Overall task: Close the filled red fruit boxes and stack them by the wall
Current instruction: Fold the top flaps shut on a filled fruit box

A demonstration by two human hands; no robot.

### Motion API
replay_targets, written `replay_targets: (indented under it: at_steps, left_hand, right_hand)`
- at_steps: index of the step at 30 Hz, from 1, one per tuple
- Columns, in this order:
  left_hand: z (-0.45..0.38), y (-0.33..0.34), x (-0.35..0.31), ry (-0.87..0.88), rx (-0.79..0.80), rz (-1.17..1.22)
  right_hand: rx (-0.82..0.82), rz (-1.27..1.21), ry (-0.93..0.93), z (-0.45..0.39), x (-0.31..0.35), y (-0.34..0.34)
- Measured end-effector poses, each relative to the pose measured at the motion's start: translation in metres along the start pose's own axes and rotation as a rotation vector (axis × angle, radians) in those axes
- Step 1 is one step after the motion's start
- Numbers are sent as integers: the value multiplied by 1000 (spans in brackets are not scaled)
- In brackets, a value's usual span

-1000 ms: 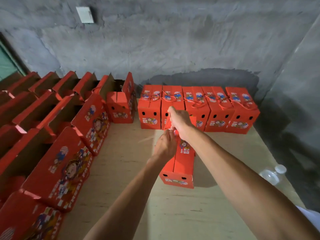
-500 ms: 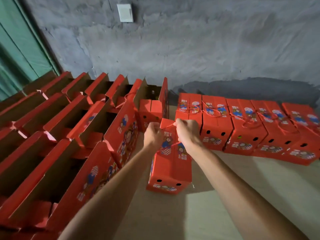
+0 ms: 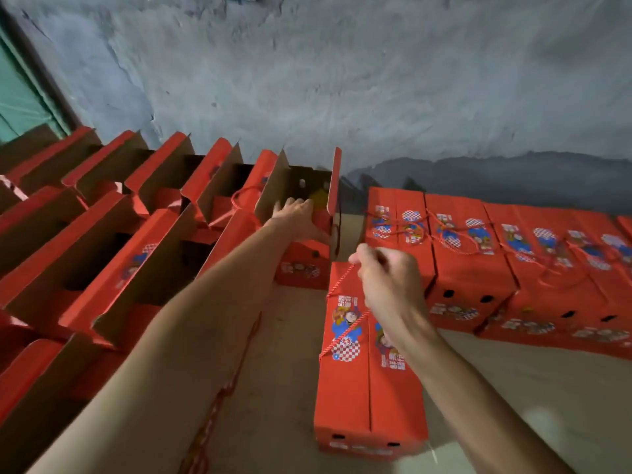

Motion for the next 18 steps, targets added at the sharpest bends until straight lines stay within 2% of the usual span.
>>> replay_targets:
  at_steps: [5, 11, 13, 18]
  left_hand:
    - [12, -12, -5, 52, -129, -100]
    - [71, -16, -11, 37, -36, 90]
    - [99, -13, -23, 24, -52, 130]
    - [183, -5, -47, 2, -36, 96]
  right_hand:
    - [-4, -13, 40, 6, -1, -8]
    - [-32, 98, 38, 28, 9, -37]
    - [-46, 140, 29, 36, 20, -49]
    - [-40, 290, 3, 84, 42, -75]
Point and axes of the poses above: each hand's wrist, its own z-axis away from the middle knuckle, its own y-axis out of the palm, x = y × z, the point moved 6 cm from there along -z, towards the middle knuckle, and after that the axes turned 8 degrees about -z, right-handed, at the moved point
